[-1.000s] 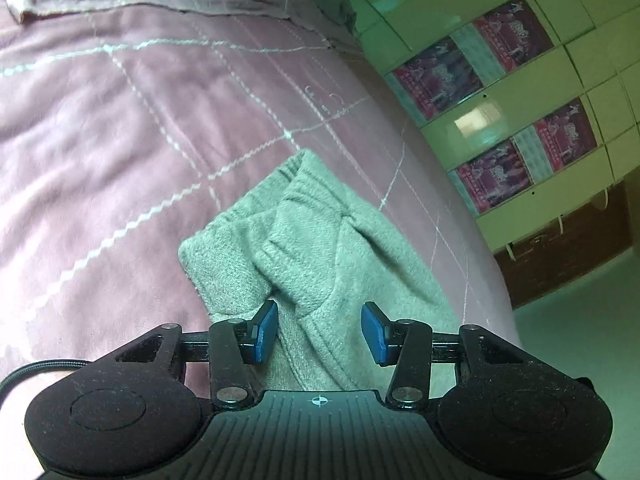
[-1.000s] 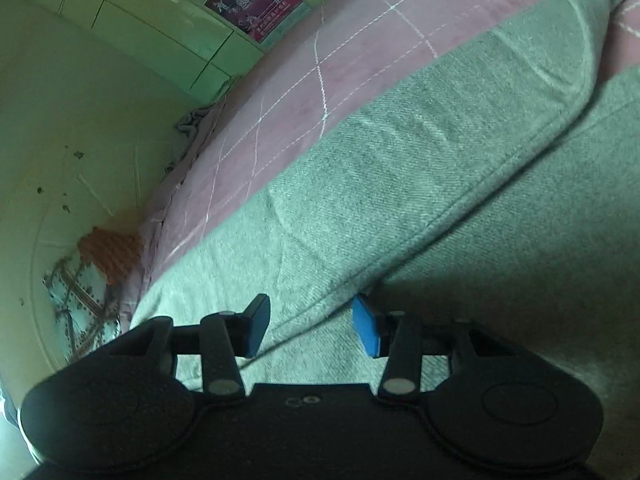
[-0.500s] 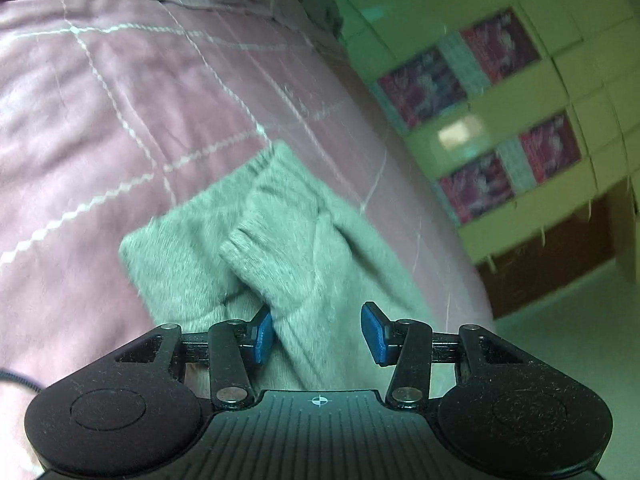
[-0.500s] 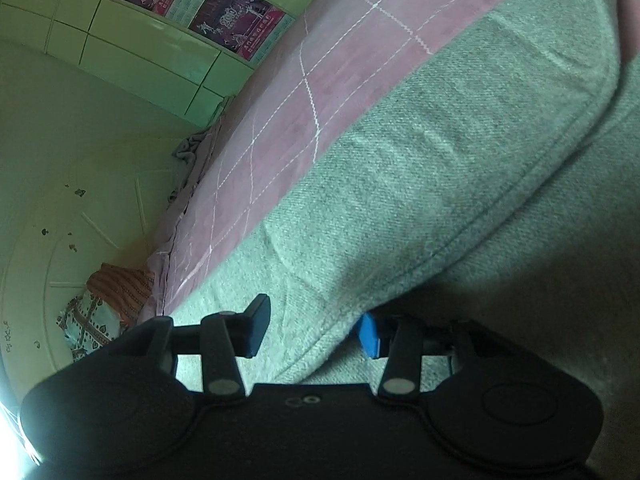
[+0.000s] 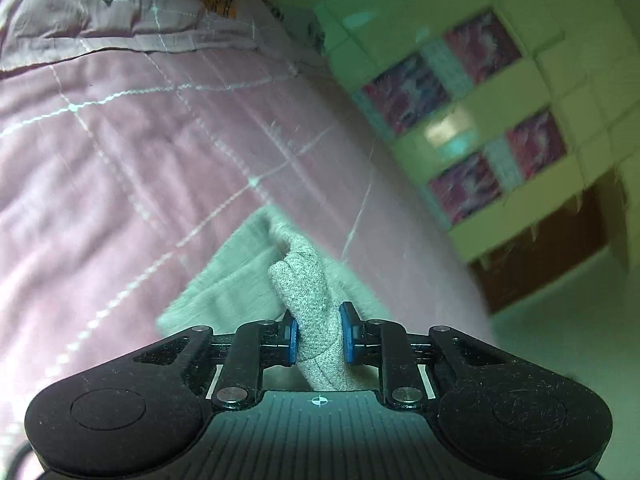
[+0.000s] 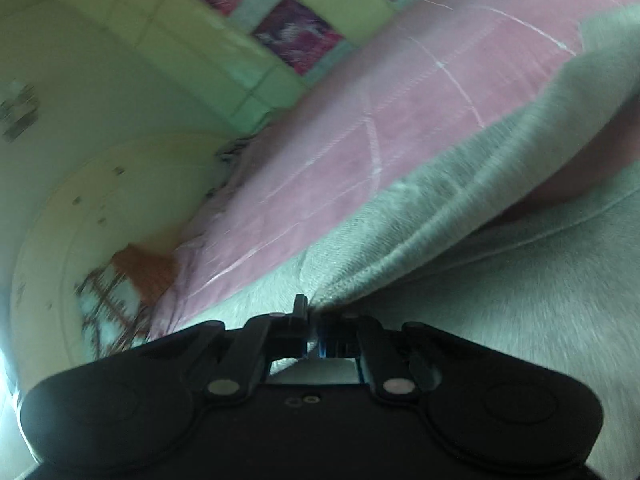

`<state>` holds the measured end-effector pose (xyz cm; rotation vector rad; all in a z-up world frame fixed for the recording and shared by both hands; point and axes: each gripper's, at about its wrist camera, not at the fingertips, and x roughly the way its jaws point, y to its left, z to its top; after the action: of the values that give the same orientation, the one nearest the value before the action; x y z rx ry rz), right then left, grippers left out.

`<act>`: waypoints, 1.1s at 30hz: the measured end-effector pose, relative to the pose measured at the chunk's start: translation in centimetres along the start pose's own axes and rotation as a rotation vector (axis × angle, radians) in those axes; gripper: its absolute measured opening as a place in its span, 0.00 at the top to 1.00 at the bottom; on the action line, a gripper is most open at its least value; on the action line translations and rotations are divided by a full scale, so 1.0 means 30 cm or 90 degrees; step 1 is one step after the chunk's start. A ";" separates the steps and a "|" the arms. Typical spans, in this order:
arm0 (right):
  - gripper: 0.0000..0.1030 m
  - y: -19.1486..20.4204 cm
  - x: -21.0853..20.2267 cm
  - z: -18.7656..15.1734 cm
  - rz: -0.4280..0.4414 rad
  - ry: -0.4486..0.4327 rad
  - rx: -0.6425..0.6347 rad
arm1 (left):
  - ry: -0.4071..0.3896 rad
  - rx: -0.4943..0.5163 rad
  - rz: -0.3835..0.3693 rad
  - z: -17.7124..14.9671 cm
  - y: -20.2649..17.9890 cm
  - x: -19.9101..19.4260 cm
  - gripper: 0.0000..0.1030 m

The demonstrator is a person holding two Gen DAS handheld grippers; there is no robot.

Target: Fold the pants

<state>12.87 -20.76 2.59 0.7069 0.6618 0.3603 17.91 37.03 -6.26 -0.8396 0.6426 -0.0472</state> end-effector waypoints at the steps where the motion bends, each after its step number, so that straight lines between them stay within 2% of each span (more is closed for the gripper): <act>1: 0.95 0.016 -0.020 -0.021 0.002 0.006 -0.014 | 0.021 0.010 0.026 -0.006 0.012 0.017 0.80; 3: 0.95 0.019 -0.017 -0.082 -0.025 0.030 -0.040 | 0.049 0.003 0.054 -0.024 0.061 0.047 0.80; 4: 0.95 -0.002 0.014 -0.109 -0.048 0.056 -0.034 | 0.047 -0.014 0.050 -0.029 0.078 0.048 0.80; 6: 0.95 -0.076 0.071 -0.165 -0.083 0.106 0.020 | 0.033 -0.014 0.045 -0.033 0.063 0.033 0.80; 9: 0.95 -0.074 0.060 -0.171 -0.072 0.084 0.026 | 0.006 0.009 0.019 -0.021 0.022 -0.019 0.80; 12: 0.95 -0.016 -0.004 -0.159 -0.033 0.050 -0.015 | -0.005 0.021 0.027 -0.013 0.027 -0.048 0.80; 15: 0.94 -0.023 0.013 -0.181 -0.044 0.075 -0.022 | 0.028 0.045 0.083 -0.035 0.043 0.007 0.80; 17: 0.97 -0.050 0.084 -0.207 -0.086 0.107 -0.016 | 0.023 0.034 0.093 -0.044 0.032 0.010 0.80; 18: 0.96 -0.071 0.086 -0.219 -0.081 0.097 0.001 | 0.020 0.033 0.100 -0.046 0.017 0.002 0.79; 19: 0.95 -0.074 0.082 -0.219 -0.077 0.094 0.011 | 0.014 0.033 0.110 -0.055 0.001 -0.010 0.73; 20: 0.90 -0.073 0.075 -0.216 -0.071 0.094 0.014 | 0.003 0.033 0.120 -0.067 -0.019 -0.035 0.71; 22: 0.73 -0.059 0.035 -0.201 -0.078 0.082 0.009 | -0.031 0.033 0.153 -0.106 -0.056 -0.099 0.65; 24: 0.45 -0.045 -0.036 -0.180 -0.097 0.045 -0.005 | -0.072 0.041 0.156 -0.154 -0.109 -0.169 0.65; 26: 0.44 -0.053 -0.124 -0.141 -0.123 0.000 -0.011 | -0.088 0.066 0.165 -0.198 -0.171 -0.193 0.65; 29: 0.42 -0.075 -0.209 -0.068 -0.186 -0.068 -0.013 | -0.055 0.123 0.209 -0.262 -0.264 -0.128 0.58; 32: 0.35 -0.082 -0.177 0.031 -0.284 -0.069 -0.026 | -0.016 0.180 0.289 -0.315 -0.311 -0.011 0.54; 33: 0.33 -0.088 -0.152 0.062 -0.306 -0.067 -0.025 | 0.010 0.200 0.312 -0.334 -0.314 0.039 0.49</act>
<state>10.94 -25.87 3.78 0.5046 0.6987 -0.1067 15.32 23.51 -5.15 -0.3647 0.8164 0.2831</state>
